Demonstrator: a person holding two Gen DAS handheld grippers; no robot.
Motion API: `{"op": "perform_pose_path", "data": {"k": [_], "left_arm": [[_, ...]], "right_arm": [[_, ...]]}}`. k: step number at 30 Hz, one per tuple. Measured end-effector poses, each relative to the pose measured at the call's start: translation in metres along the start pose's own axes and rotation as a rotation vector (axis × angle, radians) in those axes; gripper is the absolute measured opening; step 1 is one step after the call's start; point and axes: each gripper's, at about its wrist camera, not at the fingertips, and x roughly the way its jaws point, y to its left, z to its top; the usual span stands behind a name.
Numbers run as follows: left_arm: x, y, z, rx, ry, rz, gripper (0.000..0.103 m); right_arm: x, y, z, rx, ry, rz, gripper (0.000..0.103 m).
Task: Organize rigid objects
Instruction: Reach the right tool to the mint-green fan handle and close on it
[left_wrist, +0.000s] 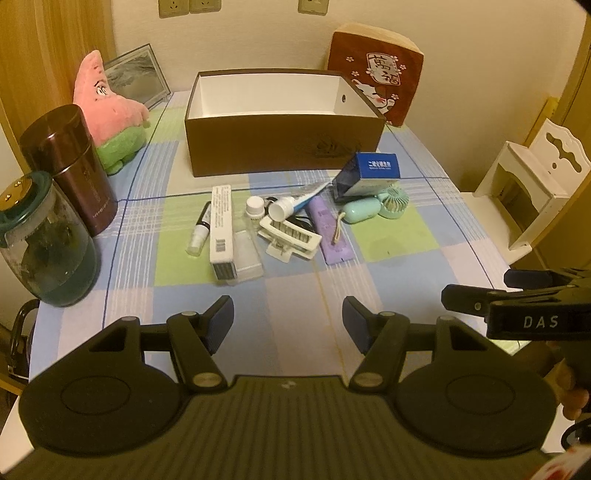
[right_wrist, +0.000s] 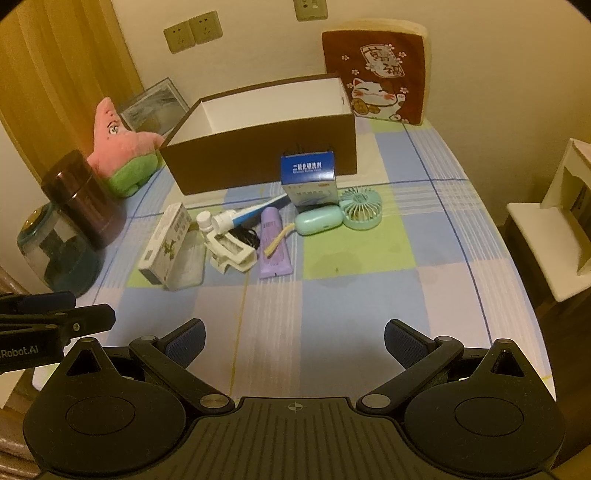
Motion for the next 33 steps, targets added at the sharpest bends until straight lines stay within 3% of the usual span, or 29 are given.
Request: {"op": "perform_pose_path", "data": {"k": [15, 30, 33], "left_arm": [[0.022, 0.036, 0.016, 0.02, 0.004, -0.003, 0.063], [0.063, 0.042, 0.034, -0.011, 0.033, 0.036, 0.062], [0.076, 0.043, 0.042, -0.018, 0.043, 0.054, 0.059]], "right_arm": [[0.024, 0.008, 0.012, 0.056, -0.035, 0.009, 0.103], [0.065, -0.005, 0.032, 0.056, 0.013, 0.012, 0.102], [0.079, -0.011, 0.044, 0.051, 0.021, 0.007, 0.098]]}}
